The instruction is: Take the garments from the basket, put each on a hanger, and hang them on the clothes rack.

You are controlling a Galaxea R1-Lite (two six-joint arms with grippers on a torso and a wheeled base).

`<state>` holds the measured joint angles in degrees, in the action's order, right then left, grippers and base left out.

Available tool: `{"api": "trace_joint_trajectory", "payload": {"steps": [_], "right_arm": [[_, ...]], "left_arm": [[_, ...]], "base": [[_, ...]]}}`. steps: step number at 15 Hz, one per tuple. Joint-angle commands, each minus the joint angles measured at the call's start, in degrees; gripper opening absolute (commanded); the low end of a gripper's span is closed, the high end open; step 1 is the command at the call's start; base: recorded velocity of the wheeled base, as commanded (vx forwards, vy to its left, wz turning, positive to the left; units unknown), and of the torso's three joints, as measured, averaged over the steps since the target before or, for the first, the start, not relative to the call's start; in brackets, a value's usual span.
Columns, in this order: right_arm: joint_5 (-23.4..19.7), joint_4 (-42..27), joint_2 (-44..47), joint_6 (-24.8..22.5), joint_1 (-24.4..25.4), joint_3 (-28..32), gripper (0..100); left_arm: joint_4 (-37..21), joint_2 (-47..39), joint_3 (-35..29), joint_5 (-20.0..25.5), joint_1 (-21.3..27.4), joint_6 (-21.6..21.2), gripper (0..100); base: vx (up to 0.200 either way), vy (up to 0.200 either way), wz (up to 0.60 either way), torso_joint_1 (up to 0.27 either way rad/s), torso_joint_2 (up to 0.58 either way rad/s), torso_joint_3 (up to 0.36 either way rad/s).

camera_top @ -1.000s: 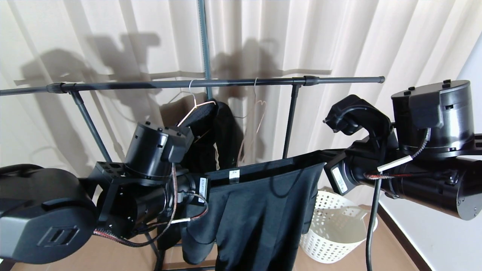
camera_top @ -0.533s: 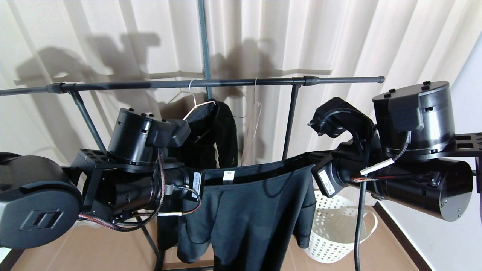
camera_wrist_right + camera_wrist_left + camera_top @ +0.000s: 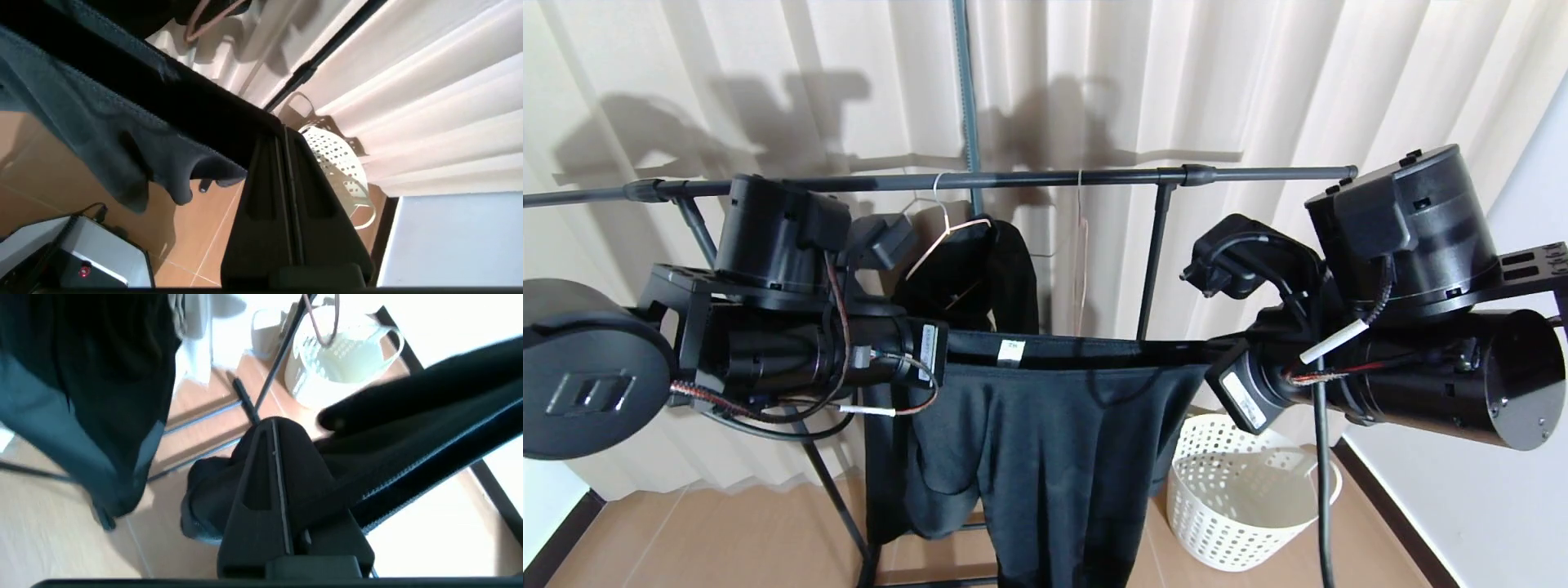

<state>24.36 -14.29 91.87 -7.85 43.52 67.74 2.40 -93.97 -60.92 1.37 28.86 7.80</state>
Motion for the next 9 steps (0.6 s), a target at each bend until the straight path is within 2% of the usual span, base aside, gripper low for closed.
{"api": "trace_joint_trajectory", "payload": {"steps": [1, 2, 4, 7, 9], "right_arm": [[-0.5, -4.9, -2.5, -0.4, 4.4, 2.2, 0], [-0.5, -5.6, -2.5, -0.4, 5.5, 2.3, 0], [-0.7, -6.1, -1.7, 0.7, 12.7, 2.4, 0], [-1.2, -6.1, 2.0, 4.5, 19.1, 4.1, 0], [-5.0, -6.1, 4.3, 9.1, 22.0, 5.8, 0]], "left_arm": [[-1.4, -1.9, -6.8, 1.6, 0.0, -2.4, 0], [-1.7, -2.7, -8.1, 1.7, 0.1, -2.7, 0], [-3.6, -6.3, -15.3, 2.1, 0.6, -3.6, 0], [-7.4, -9.3, -23.3, 4.2, 1.7, -3.7, 0], [-9.6, -10.6, -27.3, 4.3, 2.6, -3.6, 0]], "base": [[0.0, 0.0, 0.0, 0.0, 0.0, 0.0], [0.0, 0.0, 0.0, 0.0, 0.0, 0.0], [0.0, 0.0, 0.0, 0.0, 0.0, 0.0], [0.0, 0.0, 0.0, 0.0, 0.0, 0.0], [0.0, 0.0, 0.0, 0.0, 0.0, 0.0]]}}
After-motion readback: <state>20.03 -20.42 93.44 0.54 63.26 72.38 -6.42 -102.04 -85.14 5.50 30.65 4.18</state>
